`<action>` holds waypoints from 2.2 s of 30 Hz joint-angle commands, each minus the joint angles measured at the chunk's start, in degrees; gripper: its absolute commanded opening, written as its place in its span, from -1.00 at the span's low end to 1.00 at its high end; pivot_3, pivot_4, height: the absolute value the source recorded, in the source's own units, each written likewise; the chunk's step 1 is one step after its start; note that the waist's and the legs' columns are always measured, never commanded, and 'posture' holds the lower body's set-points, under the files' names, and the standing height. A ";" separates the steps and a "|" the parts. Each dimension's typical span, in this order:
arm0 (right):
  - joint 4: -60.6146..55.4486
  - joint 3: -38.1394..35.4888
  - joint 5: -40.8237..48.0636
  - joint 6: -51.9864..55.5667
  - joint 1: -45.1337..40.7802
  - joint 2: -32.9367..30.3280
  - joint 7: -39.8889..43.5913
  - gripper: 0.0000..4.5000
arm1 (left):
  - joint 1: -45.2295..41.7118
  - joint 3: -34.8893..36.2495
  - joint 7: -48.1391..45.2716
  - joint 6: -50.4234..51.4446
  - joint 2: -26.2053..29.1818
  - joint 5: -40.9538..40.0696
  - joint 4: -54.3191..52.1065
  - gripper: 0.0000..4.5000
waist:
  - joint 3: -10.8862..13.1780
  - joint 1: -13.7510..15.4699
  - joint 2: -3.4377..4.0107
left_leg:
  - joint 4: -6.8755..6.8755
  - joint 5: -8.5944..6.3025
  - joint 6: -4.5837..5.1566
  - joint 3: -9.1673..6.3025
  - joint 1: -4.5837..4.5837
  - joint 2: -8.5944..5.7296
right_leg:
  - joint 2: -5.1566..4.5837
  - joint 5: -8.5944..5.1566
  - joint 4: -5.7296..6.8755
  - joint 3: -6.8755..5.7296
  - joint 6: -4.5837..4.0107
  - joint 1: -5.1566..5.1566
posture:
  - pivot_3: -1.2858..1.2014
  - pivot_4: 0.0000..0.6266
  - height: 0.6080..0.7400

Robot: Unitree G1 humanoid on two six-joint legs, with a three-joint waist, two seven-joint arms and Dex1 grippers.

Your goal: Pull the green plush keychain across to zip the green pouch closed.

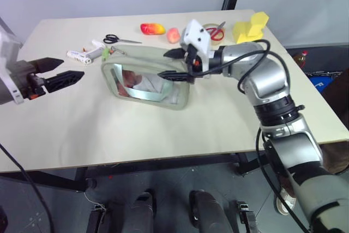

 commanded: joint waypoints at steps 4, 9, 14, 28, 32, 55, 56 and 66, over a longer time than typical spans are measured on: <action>0.69 2.26 -5.60 -9.07 0.89 -2.35 3.81 -0.97 | 0.07 1.84 1.13 -0.19 0.62 -1.37 -1.70 1.00 | 0.00 -0.14 -0.01 | 0.00 0.00 0.00 0.00 0.02 0.00 | 0.00 0.00 0.04 0.01 0.00 0.00 | 0.03 -0.52 1.00; 4.88 1.50 -9.62 -17.31 0.14 -6.70 5.28 -0.97 | 0.19 1.76 1.67 -0.37 0.61 -1.62 -1.64 1.00 | -0.01 0.31 -0.01 | 0.06 0.01 -0.01 0.00 0.05 0.00 | 0.01 0.00 0.09 0.01 0.01 0.04 | 0.03 -0.52 1.00; 9.84 -0.59 -9.77 -21.63 -2.93 -8.56 6.97 -0.97 | 0.11 1.56 1.83 -0.57 0.34 -1.63 -1.21 1.00 | 0.00 0.89 -0.01 | 0.21 0.01 -0.01 0.01 0.07 0.00 | 0.01 0.00 0.10 0.01 0.00 0.10 | 0.03 -0.52 1.00; 5.62 -2.55 -5.25 -11.90 -1.78 -6.46 11.86 -0.97 | 0.28 0.22 2.40 -1.28 -0.91 -1.03 -0.91 1.00 | 0.00 0.84 -0.01 | 0.59 0.00 -0.01 0.01 0.09 0.00 | 0.01 -0.01 0.57 0.02 0.00 0.10 | 0.03 -0.52 1.00; 3.47 -2.41 -4.81 -10.10 -1.12 -6.24 12.53 -0.37 | 1.11 0.38 2.73 -1.65 -1.23 -0.34 -0.12 1.00 | 0.00 0.82 0.00 | 0.61 0.00 -0.01 0.01 0.19 0.00 | 0.03 -0.01 0.72 0.06 -0.01 0.10 | 0.03 -0.52 1.00; 7.82 -1.58 -8.28 -15.99 -1.03 -4.31 13.20 -0.98 | -3.15 -8.34 6.92 -10.64 -12.30 6.55 10.12 1.00 | -0.01 0.72 -0.02 | 0.62 0.01 -0.01 0.07 0.28 0.02 | 0.05 -0.01 0.75 0.12 0.00 0.15 | 0.03 -0.52 1.00; 7.62 -1.56 -8.32 -16.00 -0.87 -4.33 13.25 -0.98 | -3.59 -9.06 6.98 -11.45 -12.79 7.26 11.03 1.00 | -0.02 0.76 -0.02 | 0.62 0.01 -0.01 0.07 0.28 0.02 | 0.05 -0.01 0.76 0.13 0.00 0.15 | 0.03 -0.52 1.00; 6.89 -1.95 -8.36 -15.19 -0.69 -4.20 12.68 -0.98 | -6.62 -13.00 5.60 -14.97 -15.41 10.00 15.34 1.00 | -0.02 0.74 -0.02 | 0.62 0.01 -0.01 0.09 0.29 0.02 | 0.06 -0.01 0.77 0.14 0.00 0.16 | 0.03 -0.52 1.00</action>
